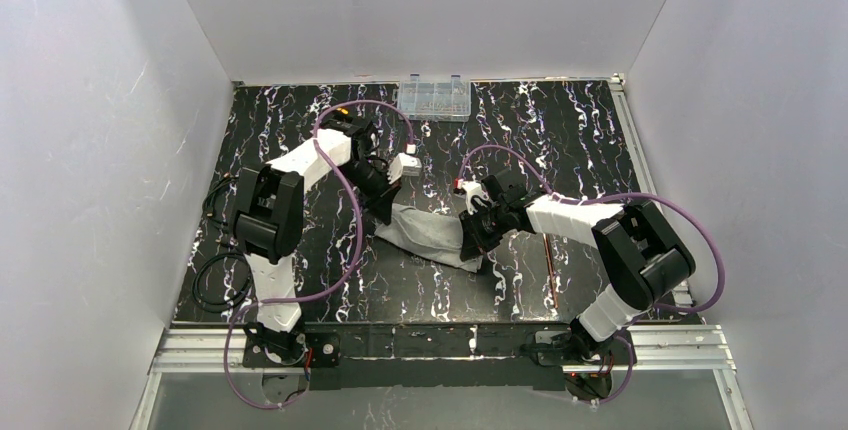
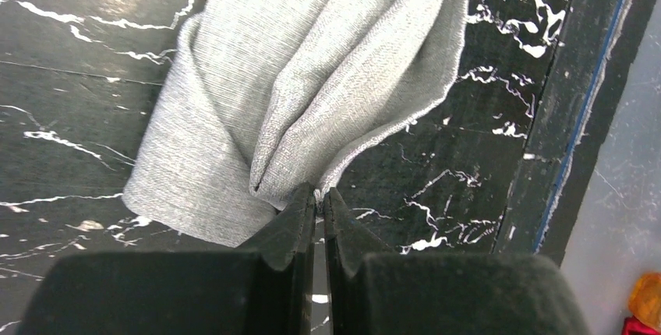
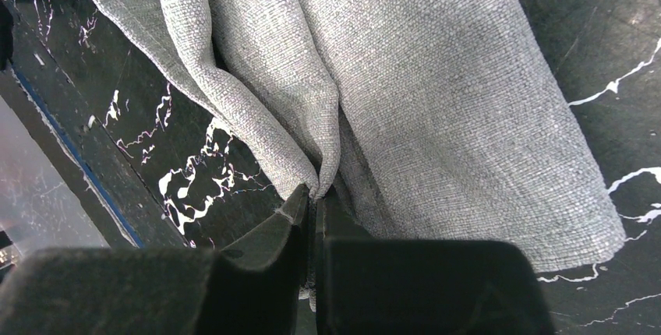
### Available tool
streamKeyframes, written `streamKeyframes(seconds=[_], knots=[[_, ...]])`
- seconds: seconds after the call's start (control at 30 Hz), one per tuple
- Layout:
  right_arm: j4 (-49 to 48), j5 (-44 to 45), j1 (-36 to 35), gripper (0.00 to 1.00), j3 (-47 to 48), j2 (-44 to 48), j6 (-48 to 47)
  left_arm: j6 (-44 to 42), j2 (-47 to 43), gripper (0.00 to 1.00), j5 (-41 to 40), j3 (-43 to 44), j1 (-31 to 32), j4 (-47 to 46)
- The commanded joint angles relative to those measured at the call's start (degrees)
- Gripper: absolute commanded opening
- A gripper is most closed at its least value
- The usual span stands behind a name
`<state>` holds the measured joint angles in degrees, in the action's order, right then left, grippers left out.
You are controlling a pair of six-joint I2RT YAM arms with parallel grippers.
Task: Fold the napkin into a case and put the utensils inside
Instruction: Fold the 2/3-rectangle-folded napkin at the center of the board.
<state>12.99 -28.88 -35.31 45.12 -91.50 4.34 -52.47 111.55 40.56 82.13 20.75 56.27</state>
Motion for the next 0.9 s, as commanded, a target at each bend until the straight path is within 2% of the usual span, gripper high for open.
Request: streamKeyframes(seconds=[0.0,0.13,0.37,0.67,0.87], knots=[[-0.1,-1.4,0.1,0.12,0.8,-0.3,0.3,5.0,-2.7,0.00,-0.1,0.8,0.2,-5.3],[-0.2,-1.7,0.1,0.15,0.3,0.2,0.5,9.9,-1.5,0.00,-3.1,1.4,0.2,-9.5],[-0.2,-2.2,0.1,0.20,0.4,0.4,0.8,15.0,2.1,0.00,-4.9,3.6,0.2,-10.8],[-2.3,-4.9,0.0,0.52,1.3,2.4,3.9,18.3,5.5,0.00,-6.0,4.8,0.2,-11.3],[-1.7,-1.7,0.1,0.71,3.5,7.8,4.9,19.4,6.9,0.00,-6.1,5.3,0.3,-11.1]])
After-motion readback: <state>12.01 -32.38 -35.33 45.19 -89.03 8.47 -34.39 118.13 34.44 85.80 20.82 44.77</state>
